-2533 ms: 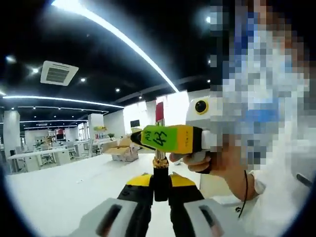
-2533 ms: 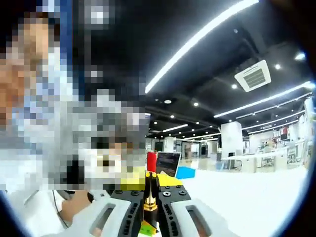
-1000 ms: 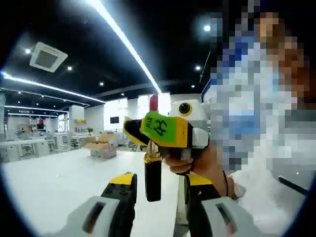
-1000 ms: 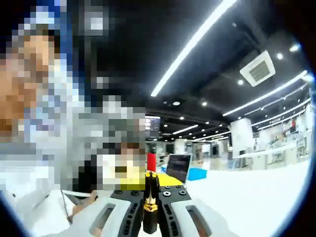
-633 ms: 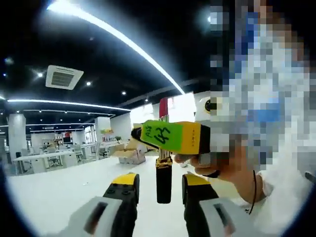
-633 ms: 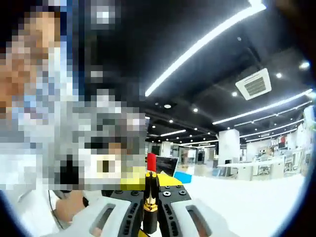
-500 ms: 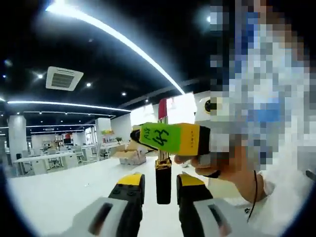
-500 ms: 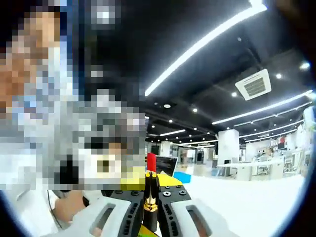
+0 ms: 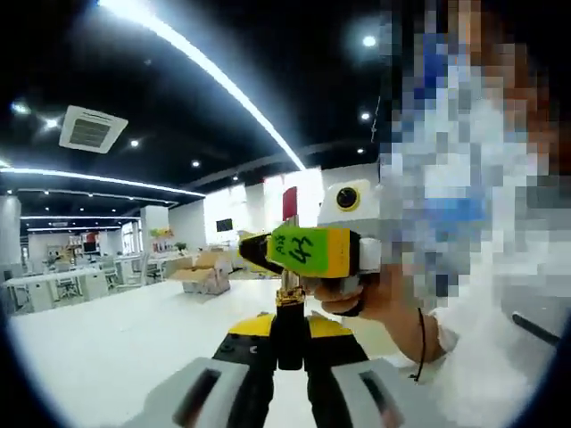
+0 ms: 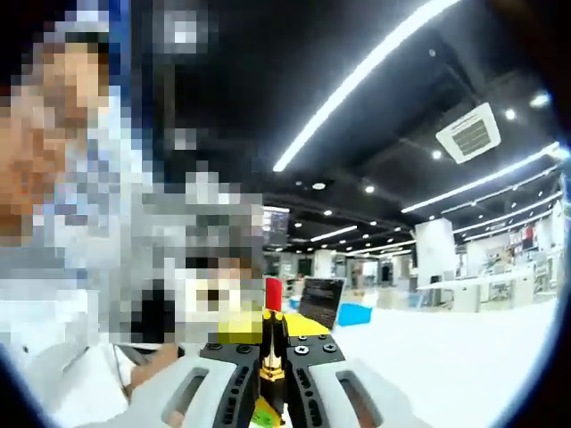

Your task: Unscrew the lipstick cap, remove the lipstick, and put the cap back on the lipstick

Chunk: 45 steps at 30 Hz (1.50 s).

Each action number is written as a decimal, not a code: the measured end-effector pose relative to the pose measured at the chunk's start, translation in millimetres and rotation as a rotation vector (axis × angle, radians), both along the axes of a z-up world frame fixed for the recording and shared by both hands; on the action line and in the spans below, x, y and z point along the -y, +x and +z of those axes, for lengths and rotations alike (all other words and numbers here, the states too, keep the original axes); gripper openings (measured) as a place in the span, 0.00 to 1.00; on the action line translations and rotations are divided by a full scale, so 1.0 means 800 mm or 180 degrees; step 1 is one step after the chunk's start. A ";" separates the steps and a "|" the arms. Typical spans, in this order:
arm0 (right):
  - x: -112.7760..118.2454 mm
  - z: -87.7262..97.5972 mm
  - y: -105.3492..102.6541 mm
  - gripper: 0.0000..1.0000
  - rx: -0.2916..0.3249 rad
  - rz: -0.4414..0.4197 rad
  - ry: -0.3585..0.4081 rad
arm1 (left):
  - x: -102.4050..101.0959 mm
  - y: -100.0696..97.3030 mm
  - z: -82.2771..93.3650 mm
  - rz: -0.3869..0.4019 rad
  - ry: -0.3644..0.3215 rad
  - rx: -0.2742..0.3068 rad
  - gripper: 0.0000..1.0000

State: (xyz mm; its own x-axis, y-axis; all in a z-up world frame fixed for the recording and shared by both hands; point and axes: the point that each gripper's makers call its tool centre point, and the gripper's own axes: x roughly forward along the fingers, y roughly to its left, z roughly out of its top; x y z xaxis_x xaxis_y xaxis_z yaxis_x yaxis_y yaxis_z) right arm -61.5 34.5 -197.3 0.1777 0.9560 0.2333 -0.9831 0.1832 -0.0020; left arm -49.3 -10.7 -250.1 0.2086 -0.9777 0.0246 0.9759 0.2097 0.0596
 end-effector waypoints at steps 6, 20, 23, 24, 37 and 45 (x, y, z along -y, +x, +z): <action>-0.008 0.001 -0.049 0.06 -0.0399 0.0956 0.0142 | -0.001 -0.056 0.002 -0.1113 -0.0194 -0.0750 0.13; -0.013 0.006 -0.071 0.06 -0.0506 0.1284 0.0282 | 0.008 -0.089 0.006 -0.1476 -0.0365 -0.0731 0.14; -0.016 0.002 -0.057 0.06 -0.0409 0.0996 0.0245 | 0.005 -0.071 0.006 -0.1244 -0.0361 -0.0633 0.19; -0.017 0.001 -0.051 0.06 -0.0380 0.0888 0.0222 | 0.005 -0.064 0.004 -0.1141 -0.0333 -0.0608 0.22; 0.003 0.004 0.012 0.06 0.0247 -0.0377 0.0037 | 0.009 0.008 -0.003 0.0182 0.0045 0.0174 0.40; 0.011 0.011 0.023 0.06 0.0571 -0.0782 -0.0012 | 0.002 0.030 0.007 0.0948 0.0143 0.0679 0.35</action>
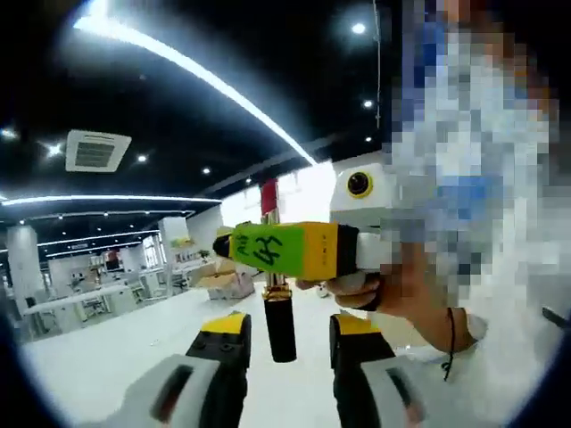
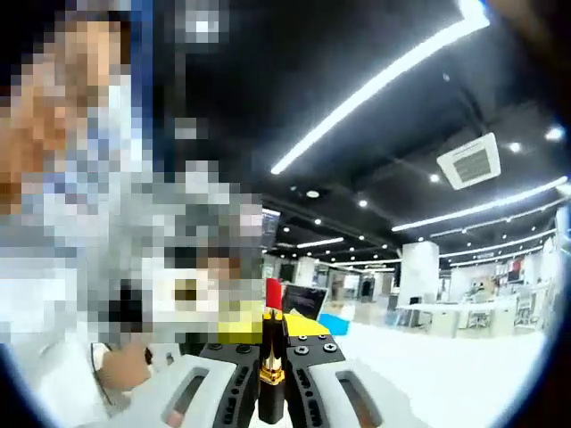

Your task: Unscrew the lipstick cap, remove the lipstick, and put the cap back on the lipstick

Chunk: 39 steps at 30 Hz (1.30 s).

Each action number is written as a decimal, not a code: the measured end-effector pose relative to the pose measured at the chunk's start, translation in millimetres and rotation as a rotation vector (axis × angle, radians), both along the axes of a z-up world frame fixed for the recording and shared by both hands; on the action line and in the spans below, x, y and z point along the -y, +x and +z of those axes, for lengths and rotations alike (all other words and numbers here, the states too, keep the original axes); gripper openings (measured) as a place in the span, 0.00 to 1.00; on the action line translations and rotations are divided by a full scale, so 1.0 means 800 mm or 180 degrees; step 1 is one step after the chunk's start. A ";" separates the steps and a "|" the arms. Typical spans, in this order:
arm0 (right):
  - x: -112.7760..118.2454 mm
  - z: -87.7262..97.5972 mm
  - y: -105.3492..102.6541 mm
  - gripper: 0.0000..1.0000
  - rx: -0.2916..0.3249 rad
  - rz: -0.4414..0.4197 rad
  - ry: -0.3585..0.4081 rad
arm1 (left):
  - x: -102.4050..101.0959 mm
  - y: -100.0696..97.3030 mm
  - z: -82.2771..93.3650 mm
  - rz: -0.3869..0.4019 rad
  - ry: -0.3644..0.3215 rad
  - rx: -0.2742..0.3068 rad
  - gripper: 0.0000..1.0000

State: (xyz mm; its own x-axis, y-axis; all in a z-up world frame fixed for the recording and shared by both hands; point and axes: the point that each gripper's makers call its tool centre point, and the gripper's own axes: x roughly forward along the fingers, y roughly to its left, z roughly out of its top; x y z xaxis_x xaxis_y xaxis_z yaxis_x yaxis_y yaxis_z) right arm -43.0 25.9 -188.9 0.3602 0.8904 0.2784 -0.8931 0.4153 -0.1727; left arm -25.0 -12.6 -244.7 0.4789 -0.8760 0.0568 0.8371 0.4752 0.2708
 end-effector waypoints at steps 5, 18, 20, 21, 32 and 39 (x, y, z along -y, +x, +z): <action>-0.003 0.002 -0.004 0.06 0.0039 0.0044 0.0018 | -0.003 0.002 0.003 0.0078 -0.0055 0.0051 0.24; -0.002 0.004 -0.014 0.06 -0.0157 0.0345 0.0085 | -0.007 -0.011 0.008 -0.0167 0.0007 -0.0042 0.13; -0.005 0.002 -0.024 0.06 -0.0290 0.0551 0.0090 | -0.004 -0.023 0.005 -0.0470 -0.0018 -0.0252 0.13; -0.006 0.001 -0.028 0.06 -0.0368 0.0685 0.0114 | -0.004 -0.029 0.004 -0.0652 -0.0072 -0.0399 0.13; -0.019 -0.002 -0.103 0.06 -0.1030 0.2318 0.0275 | 0.003 -0.121 0.001 -0.2612 -0.0431 -0.1708 0.13; -0.022 -0.002 -0.101 0.06 -0.1004 0.2199 0.0287 | 0.008 -0.120 0.000 -0.2552 -0.0494 -0.1611 0.13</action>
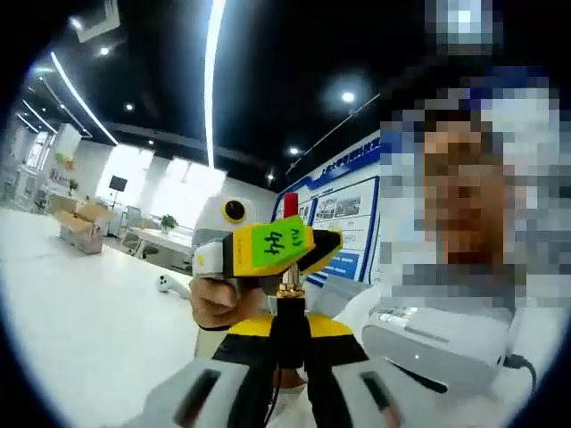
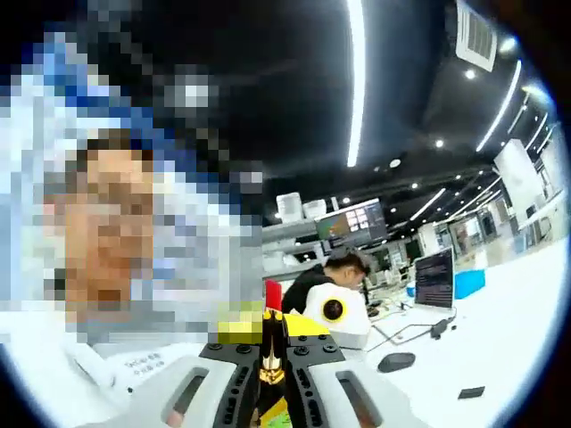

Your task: Unscrew the lipstick cap, remove the lipstick, and put the cap back on the lipstick

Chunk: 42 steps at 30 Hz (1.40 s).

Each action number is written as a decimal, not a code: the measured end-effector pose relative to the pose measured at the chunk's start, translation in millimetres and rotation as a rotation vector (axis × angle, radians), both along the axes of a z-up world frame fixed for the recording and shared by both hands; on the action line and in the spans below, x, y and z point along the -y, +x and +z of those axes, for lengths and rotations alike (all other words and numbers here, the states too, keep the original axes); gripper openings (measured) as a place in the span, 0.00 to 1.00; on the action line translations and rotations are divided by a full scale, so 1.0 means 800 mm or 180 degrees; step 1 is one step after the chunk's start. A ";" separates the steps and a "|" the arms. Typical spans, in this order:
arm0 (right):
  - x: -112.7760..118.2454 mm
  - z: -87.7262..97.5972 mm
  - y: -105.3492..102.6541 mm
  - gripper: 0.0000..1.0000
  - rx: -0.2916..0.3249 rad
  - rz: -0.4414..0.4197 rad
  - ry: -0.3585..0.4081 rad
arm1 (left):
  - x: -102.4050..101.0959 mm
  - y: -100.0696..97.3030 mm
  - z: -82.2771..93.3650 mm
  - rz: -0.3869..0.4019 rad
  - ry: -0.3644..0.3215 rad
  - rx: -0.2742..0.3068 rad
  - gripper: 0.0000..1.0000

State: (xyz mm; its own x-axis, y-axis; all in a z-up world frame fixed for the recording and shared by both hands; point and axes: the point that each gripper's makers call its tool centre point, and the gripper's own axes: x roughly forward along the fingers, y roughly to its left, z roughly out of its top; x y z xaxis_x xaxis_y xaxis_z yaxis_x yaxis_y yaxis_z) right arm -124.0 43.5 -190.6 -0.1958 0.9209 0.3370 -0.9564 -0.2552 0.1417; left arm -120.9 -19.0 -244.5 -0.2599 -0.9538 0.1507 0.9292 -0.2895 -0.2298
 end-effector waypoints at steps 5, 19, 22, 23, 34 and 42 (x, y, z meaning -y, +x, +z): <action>-0.002 -0.001 0.011 0.06 0.0048 -0.0231 -0.0020 | -0.001 0.011 -0.001 0.0216 -0.0022 0.0173 0.14; 0.011 -0.007 0.073 0.06 0.0389 -0.1379 -0.0210 | 0.001 0.078 -0.013 0.1338 0.0316 0.0682 0.45; 0.018 -0.010 0.097 0.06 0.0552 -0.1754 -0.0321 | -0.003 0.100 -0.012 0.1756 0.0397 0.0809 0.46; 0.019 -0.010 0.100 0.06 0.0627 -0.1840 -0.0348 | -0.004 0.107 -0.013 0.1901 0.0448 0.0871 0.46; 0.021 -0.002 0.116 0.06 0.0848 -0.2321 -0.0250 | -0.015 0.141 -0.003 0.2667 0.0402 0.1271 0.32; 0.012 -0.003 0.106 0.06 0.0861 -0.2183 -0.0216 | -0.006 0.122 -0.002 0.2493 0.0419 0.1460 0.15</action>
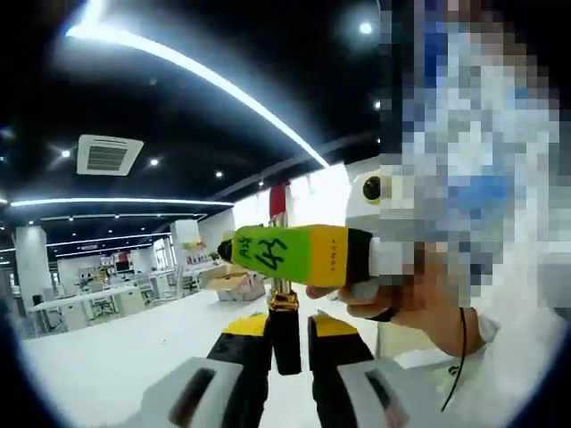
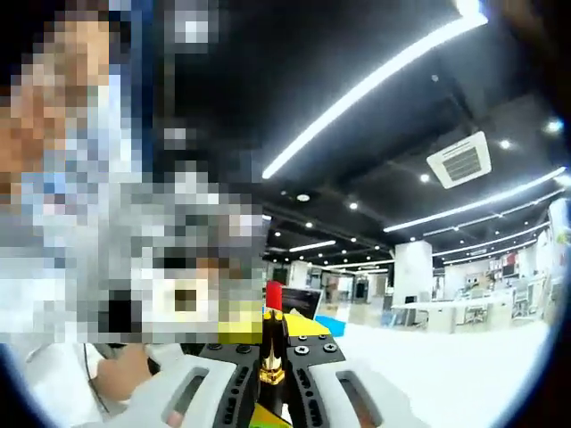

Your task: Unscrew the lipstick cap, remove the lipstick, and put the cap back on the lipstick

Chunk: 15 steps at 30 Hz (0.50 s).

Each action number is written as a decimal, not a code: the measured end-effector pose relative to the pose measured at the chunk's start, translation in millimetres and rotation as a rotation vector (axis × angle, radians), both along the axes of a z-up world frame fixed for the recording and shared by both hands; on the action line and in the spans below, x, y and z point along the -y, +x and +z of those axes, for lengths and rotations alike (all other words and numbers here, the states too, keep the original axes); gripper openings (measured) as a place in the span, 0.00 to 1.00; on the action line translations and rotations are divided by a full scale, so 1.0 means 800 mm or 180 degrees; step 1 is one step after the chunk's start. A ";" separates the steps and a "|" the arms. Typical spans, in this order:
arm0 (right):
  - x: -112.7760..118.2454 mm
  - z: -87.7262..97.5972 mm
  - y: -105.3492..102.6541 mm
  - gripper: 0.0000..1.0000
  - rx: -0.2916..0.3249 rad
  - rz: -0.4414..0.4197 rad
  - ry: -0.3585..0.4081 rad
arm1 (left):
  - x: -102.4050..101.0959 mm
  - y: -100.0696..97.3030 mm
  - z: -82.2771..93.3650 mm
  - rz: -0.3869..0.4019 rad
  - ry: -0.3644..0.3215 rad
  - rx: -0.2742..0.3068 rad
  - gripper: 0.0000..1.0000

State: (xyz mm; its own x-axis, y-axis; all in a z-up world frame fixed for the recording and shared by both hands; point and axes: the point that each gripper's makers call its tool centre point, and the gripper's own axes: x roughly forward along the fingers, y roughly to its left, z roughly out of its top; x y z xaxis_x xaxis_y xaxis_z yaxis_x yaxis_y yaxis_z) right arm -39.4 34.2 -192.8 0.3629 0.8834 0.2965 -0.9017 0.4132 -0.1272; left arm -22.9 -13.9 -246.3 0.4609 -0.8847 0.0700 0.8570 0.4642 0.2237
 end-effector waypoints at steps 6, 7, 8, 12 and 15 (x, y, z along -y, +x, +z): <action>-0.003 0.001 -0.008 0.06 0.0037 0.0037 -0.0034 | -0.005 -0.002 0.005 -0.0109 -0.0017 -0.0090 0.13; -0.003 0.001 -0.009 0.06 0.0028 0.0060 -0.0037 | -0.005 -0.003 0.005 -0.0131 -0.0010 -0.0094 0.13; -0.002 0.002 -0.010 0.06 0.0009 0.0097 -0.0028 | -0.006 -0.004 0.006 -0.0163 -0.0009 -0.0111 0.13; -0.003 0.001 -0.021 0.06 -0.0179 0.0409 0.0003 | -0.006 -0.017 0.004 -0.0413 0.0020 -0.0246 0.13; -0.006 0.001 -0.036 0.06 -0.0353 0.0794 0.0033 | -0.003 -0.041 0.003 -0.0929 -0.0086 -0.0579 0.13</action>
